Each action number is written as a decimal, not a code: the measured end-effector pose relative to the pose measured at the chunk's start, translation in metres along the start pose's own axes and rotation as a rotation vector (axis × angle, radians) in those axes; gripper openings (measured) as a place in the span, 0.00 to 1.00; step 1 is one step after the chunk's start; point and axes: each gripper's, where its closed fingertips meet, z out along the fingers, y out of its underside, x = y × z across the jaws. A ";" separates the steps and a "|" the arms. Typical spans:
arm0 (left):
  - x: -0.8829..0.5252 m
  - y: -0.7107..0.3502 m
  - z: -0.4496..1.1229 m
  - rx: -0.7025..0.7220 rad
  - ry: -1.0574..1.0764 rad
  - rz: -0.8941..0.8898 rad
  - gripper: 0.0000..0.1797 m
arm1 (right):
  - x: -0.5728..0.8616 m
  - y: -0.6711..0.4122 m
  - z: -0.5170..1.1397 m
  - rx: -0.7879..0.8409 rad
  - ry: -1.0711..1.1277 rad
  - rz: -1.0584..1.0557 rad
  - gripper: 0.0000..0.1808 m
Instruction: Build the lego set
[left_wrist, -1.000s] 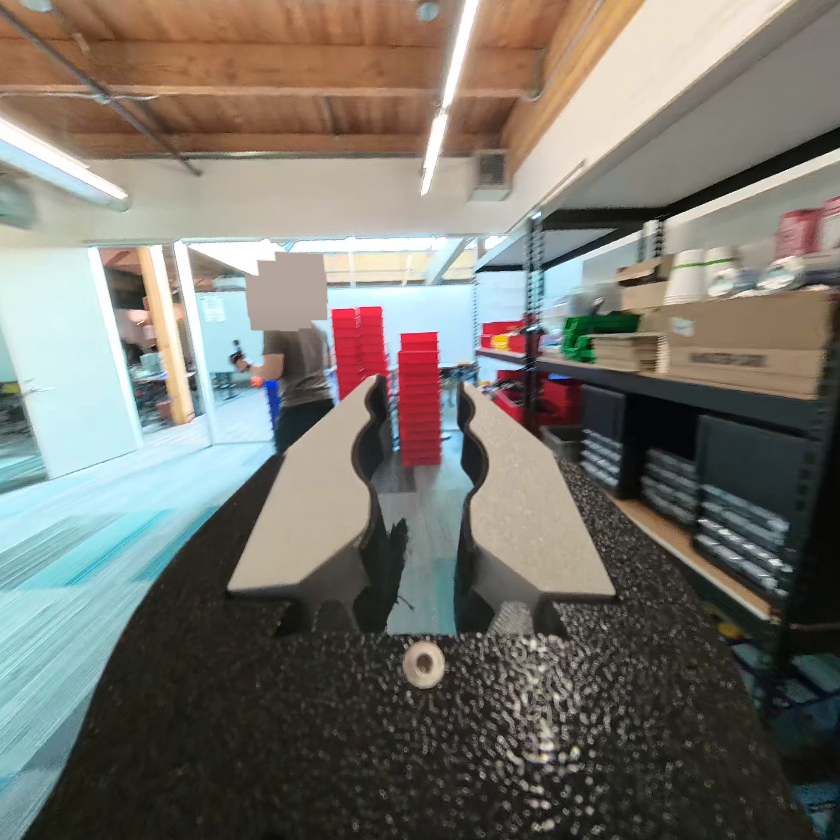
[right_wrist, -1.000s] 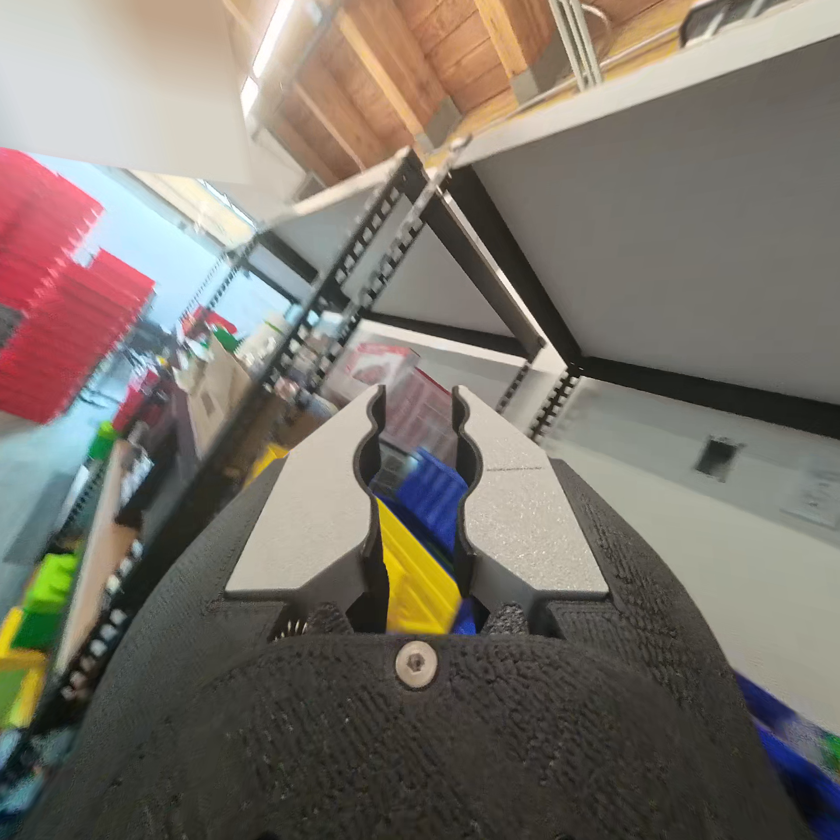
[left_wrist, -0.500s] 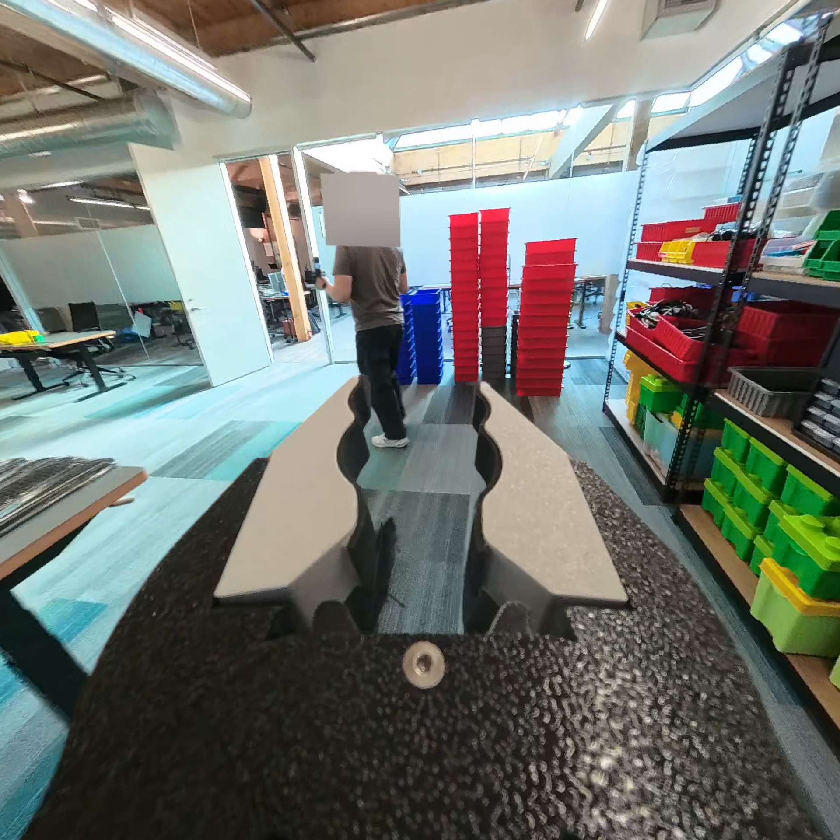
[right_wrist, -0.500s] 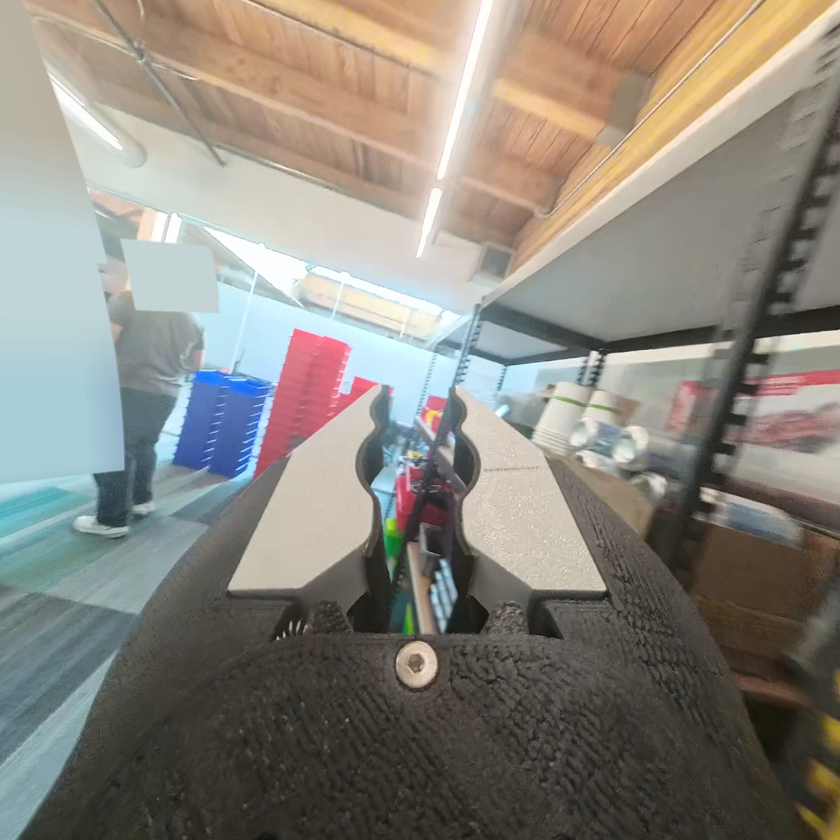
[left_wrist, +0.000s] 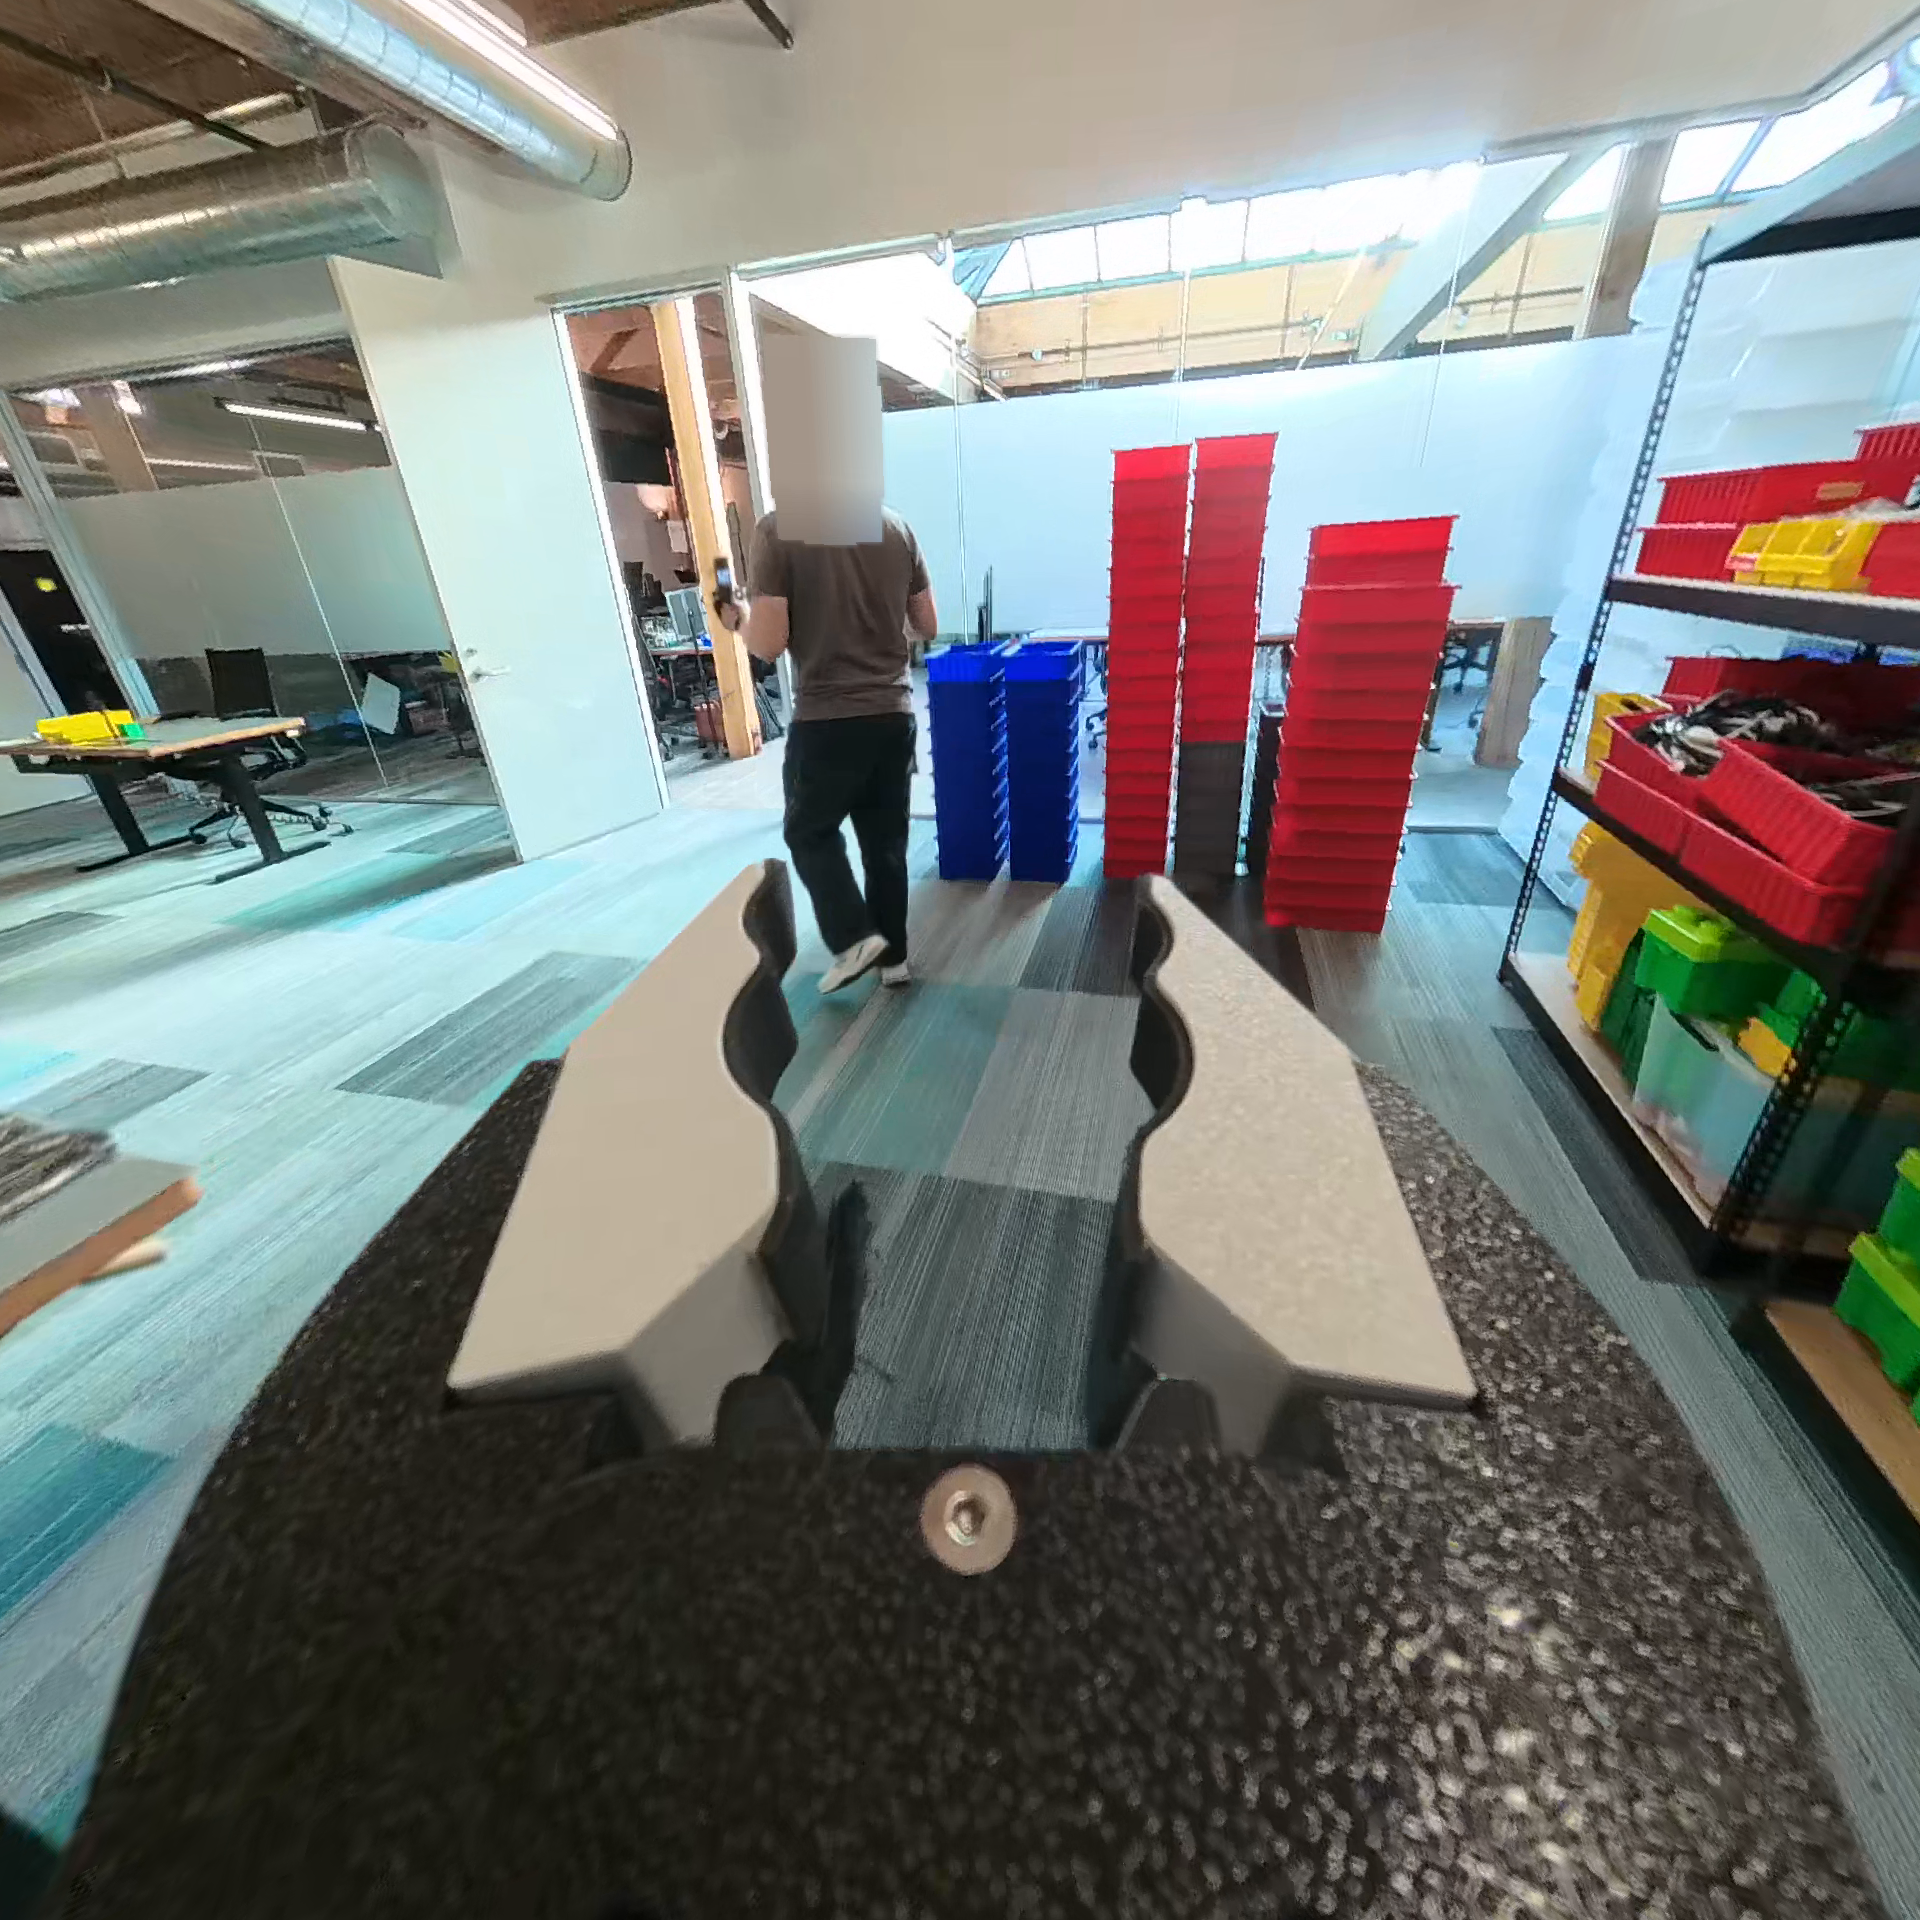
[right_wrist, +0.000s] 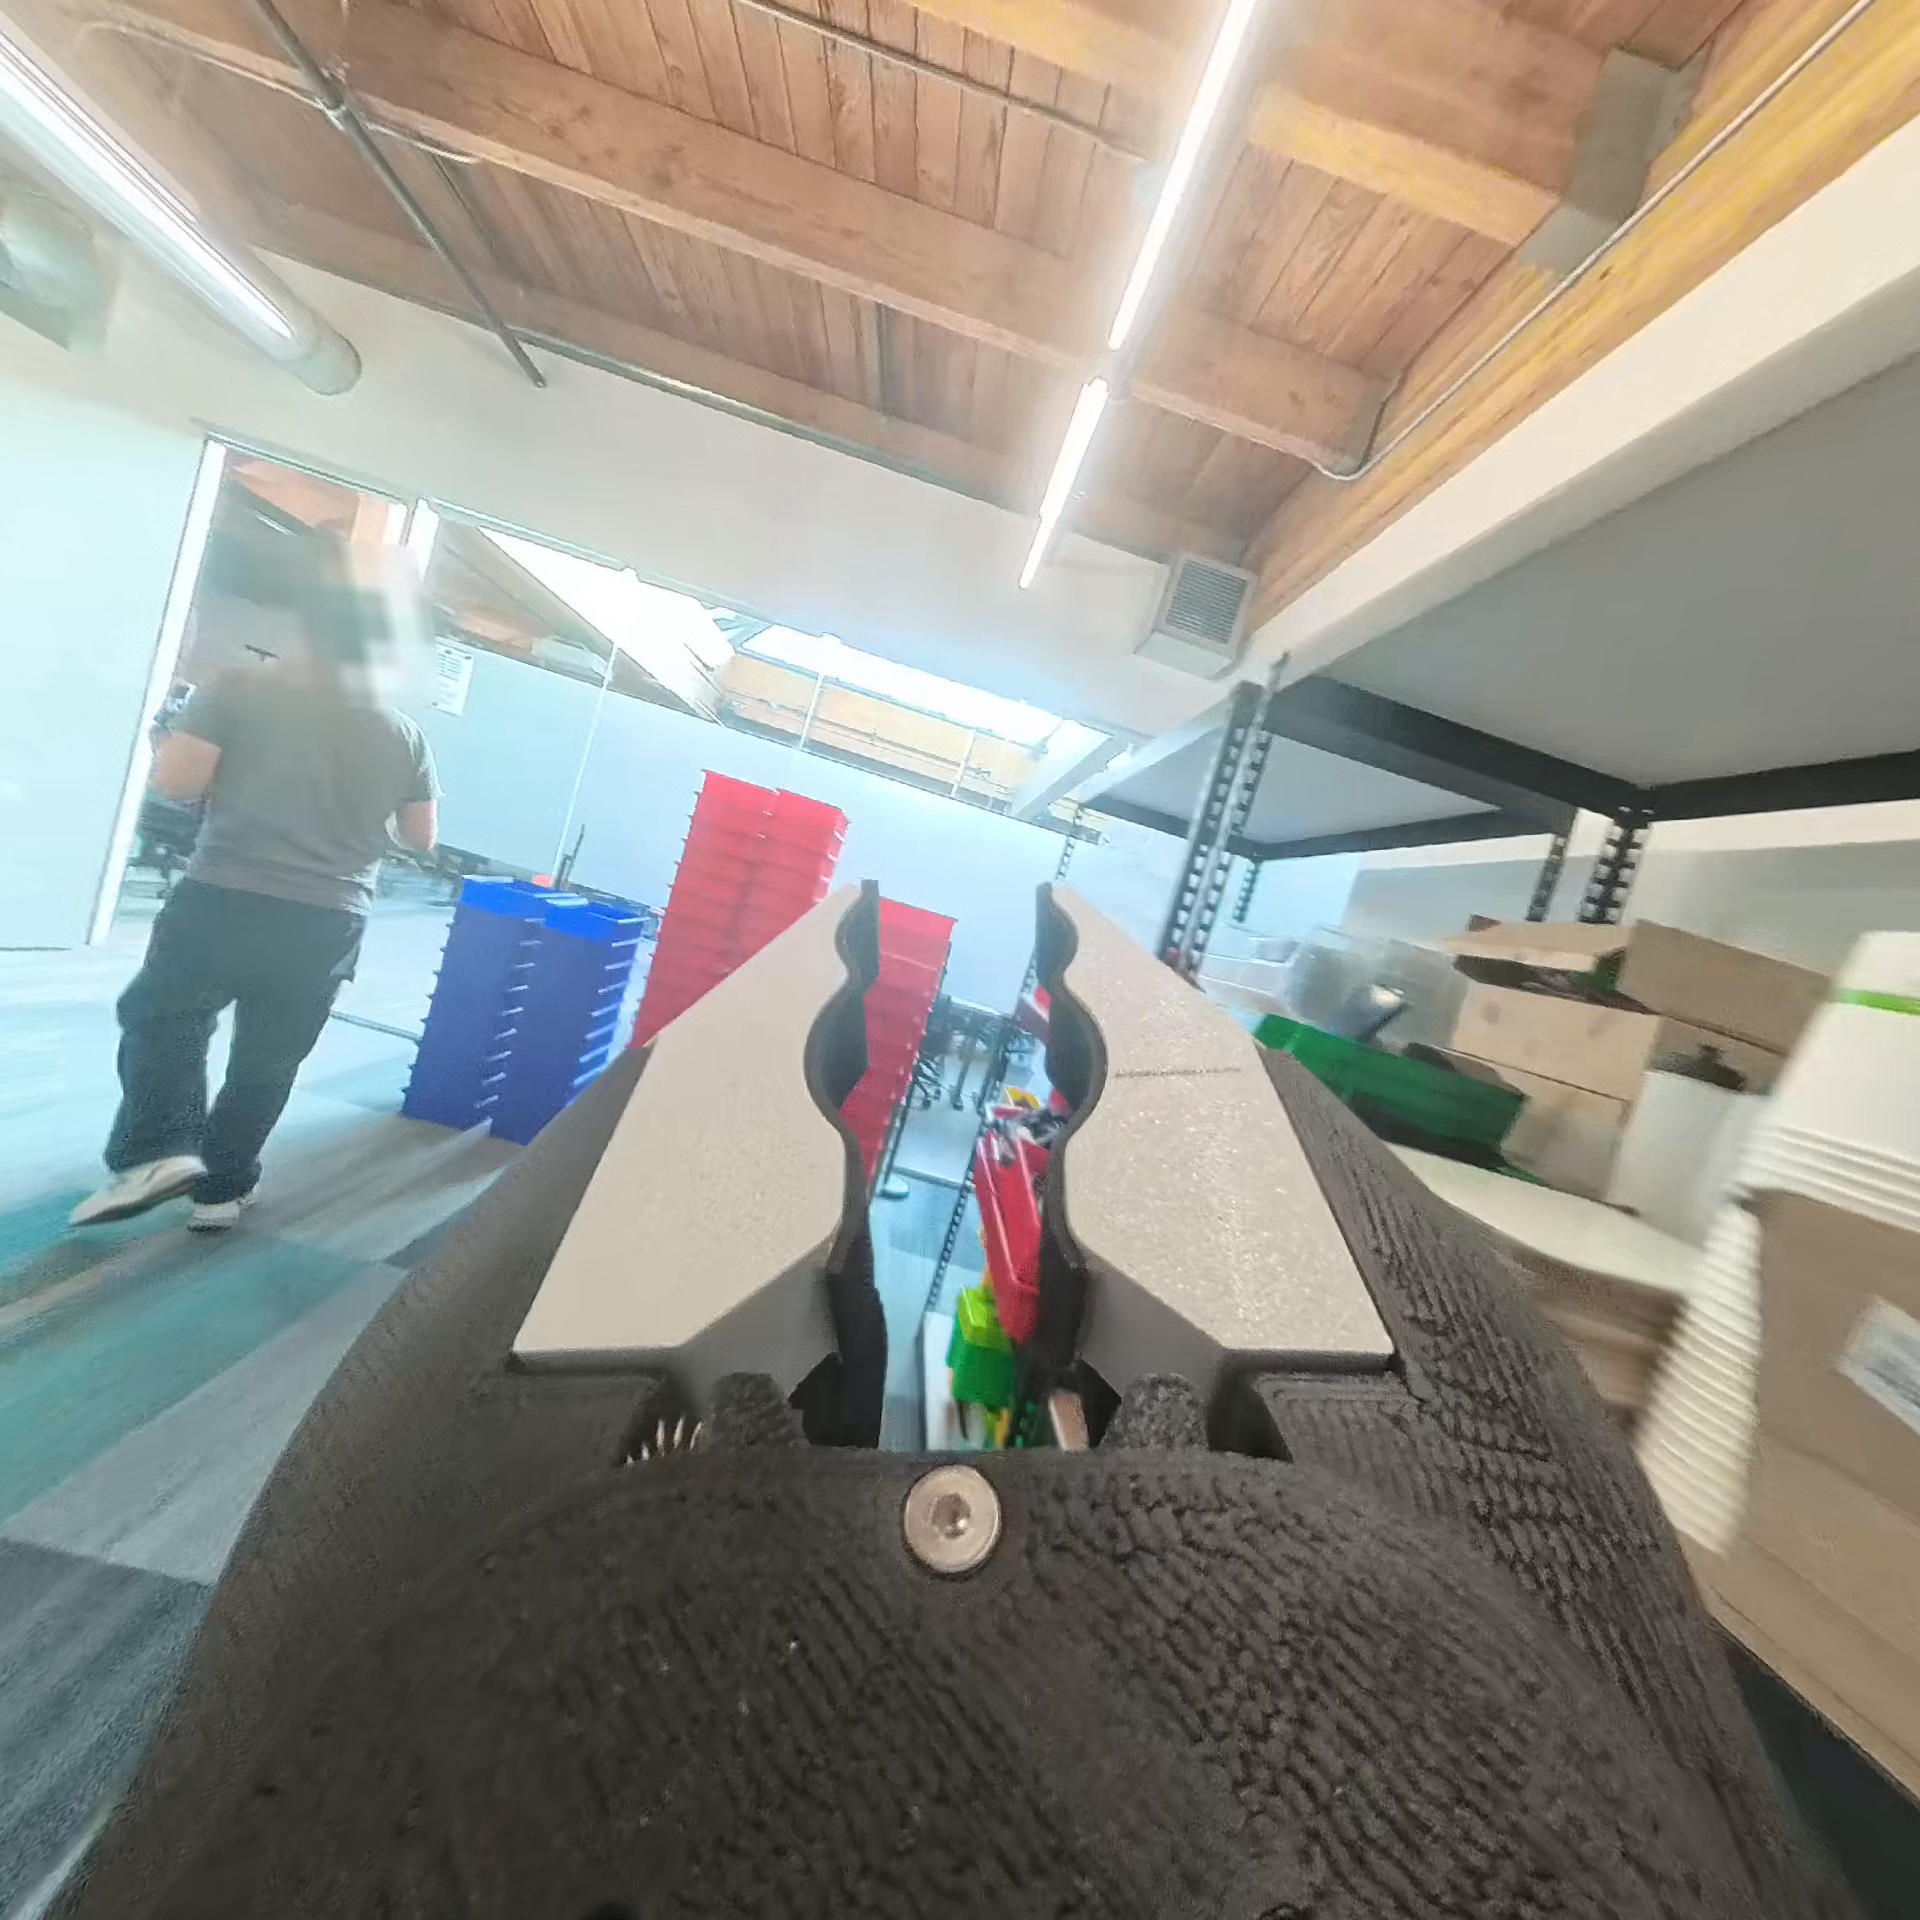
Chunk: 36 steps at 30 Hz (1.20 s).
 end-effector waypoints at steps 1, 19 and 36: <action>-0.002 -0.004 0.020 0.017 -0.008 0.007 0.35 | -0.008 0.006 0.023 0.010 -0.004 0.004 0.16; -0.162 0.071 0.337 0.069 -0.345 0.090 0.53 | -0.238 0.105 0.356 0.126 0.034 -0.005 0.20; -0.281 0.152 0.752 -0.130 -0.304 0.231 0.73 | -0.517 0.289 0.696 -0.098 -0.076 0.049 0.54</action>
